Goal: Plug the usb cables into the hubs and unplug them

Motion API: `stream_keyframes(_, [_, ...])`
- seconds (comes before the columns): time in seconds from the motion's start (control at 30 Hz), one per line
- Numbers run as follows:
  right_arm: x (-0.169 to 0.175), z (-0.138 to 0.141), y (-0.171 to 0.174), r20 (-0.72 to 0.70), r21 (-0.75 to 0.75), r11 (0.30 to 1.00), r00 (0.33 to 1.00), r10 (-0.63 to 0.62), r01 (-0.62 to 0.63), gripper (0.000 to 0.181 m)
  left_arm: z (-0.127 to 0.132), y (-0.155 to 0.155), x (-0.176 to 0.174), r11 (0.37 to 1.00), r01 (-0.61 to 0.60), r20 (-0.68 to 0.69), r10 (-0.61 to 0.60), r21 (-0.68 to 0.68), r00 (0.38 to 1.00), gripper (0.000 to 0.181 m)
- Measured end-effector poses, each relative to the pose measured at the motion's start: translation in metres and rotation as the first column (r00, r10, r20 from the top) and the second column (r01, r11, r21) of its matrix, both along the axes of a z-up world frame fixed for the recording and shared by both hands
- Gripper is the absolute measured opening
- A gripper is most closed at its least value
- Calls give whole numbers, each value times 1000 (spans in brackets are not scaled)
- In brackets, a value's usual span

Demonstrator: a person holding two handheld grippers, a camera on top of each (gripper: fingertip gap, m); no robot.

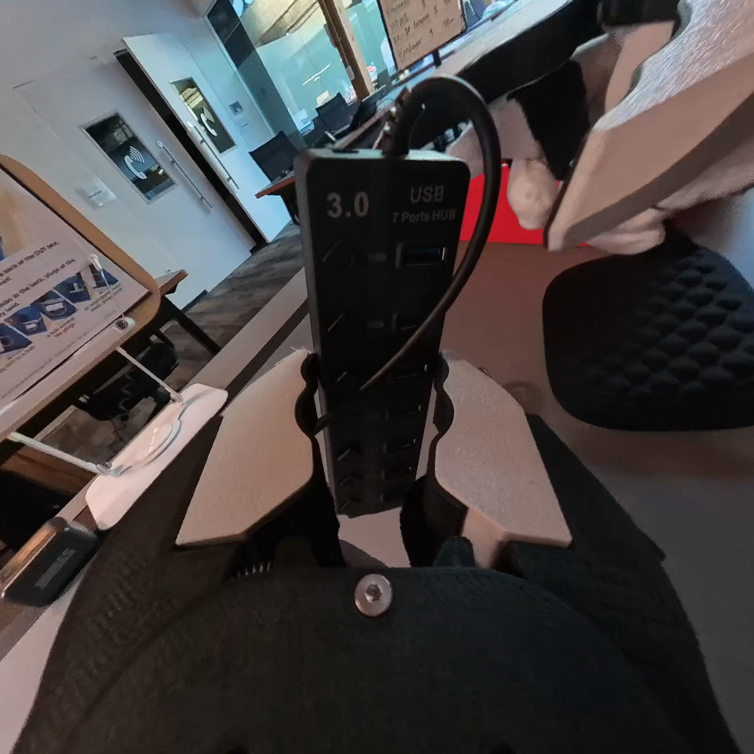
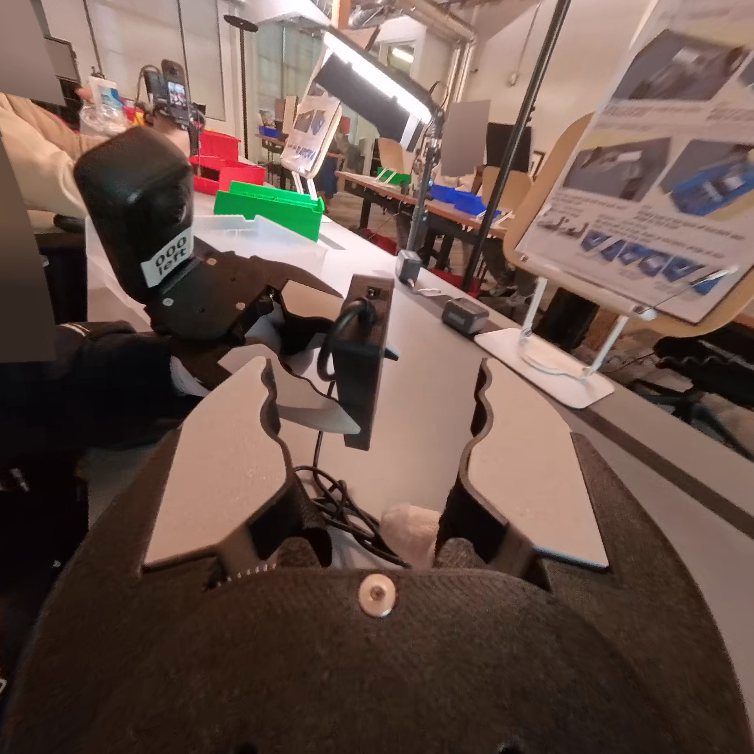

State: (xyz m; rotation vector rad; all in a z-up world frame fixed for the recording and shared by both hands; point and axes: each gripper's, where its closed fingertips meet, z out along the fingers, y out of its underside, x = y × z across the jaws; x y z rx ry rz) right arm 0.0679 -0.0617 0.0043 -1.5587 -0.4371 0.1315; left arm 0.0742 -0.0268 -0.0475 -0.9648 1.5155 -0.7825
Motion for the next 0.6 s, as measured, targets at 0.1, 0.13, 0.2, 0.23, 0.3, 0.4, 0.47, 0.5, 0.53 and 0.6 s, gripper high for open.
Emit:
stream_keyframes(0.1, [-2,-13,9,-35,-43,999,999,8,-10,90,-9,1,0,1000,4,-17,-4,-22,1000,55])
stream_keyframes(0.13, [-1,-15,10,-50,-49,999,999,10,-13,89,-12,2,1,1000,3,-23,-4,-26,1000,55])
stream_keyframes(0.2, [1,-17,12,-76,-54,998,997,10,-14,84,-17,3,2,999,11,-39,-12,-38,999,55])
stream_keyframes(0.23, [2,-16,12,-90,-51,999,996,12,-17,82,-20,4,3,999,9,-48,-11,-45,999,55])
stream_keyframes(0.3, [3,-15,12,-117,-49,998,993,20,-26,75,-26,4,4,999,11,-67,-13,-40,998,55])
stream_keyframes(0.4, [0,-24,13,-120,-112,993,992,23,-37,64,-30,0,6,1000,17,-82,-18,-14,996,55])
stream_keyframes(0.47, [-2,-34,15,-91,-173,985,996,9,-25,48,-32,-3,7,1000,25,-85,-25,1,996,55])
stream_keyframes(0.5, [-3,-38,15,-70,-193,981,997,11,-24,34,-33,-4,7,1000,26,-88,-25,10,996,55])
stream_keyframes(0.53, [-4,-39,15,-53,-195,981,999,3,-13,30,-34,-3,8,1000,26,-86,-25,13,996,55])
stream_keyframes(0.6, [-3,-34,14,-18,-166,986,1000,-18,15,27,-29,-5,9,999,48,-48,-48,-10,998,55])
